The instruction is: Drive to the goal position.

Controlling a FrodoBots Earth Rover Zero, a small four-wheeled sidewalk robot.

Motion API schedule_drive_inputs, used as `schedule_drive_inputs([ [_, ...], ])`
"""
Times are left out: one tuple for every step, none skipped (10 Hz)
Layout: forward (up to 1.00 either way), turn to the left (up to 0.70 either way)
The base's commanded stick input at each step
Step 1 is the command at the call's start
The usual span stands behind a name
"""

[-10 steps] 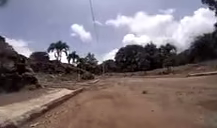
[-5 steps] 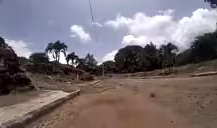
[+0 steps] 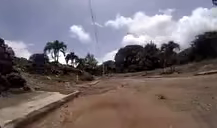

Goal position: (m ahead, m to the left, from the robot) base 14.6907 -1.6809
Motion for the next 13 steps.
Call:
schedule_drive_inputs([
  [0.7,0.0],
  [0.7,0.0],
  [0.7,0.0],
  [0.7,0.0],
  [0.7,0.0],
  [0.7,0.0],
  [0.7,0.0],
  [0.7,0.0],
  [0.7,0.0],
  [0.7,0.0],
  [0.7,0.0],
  [0.7,0.0],
  [0.7,0.0],
])
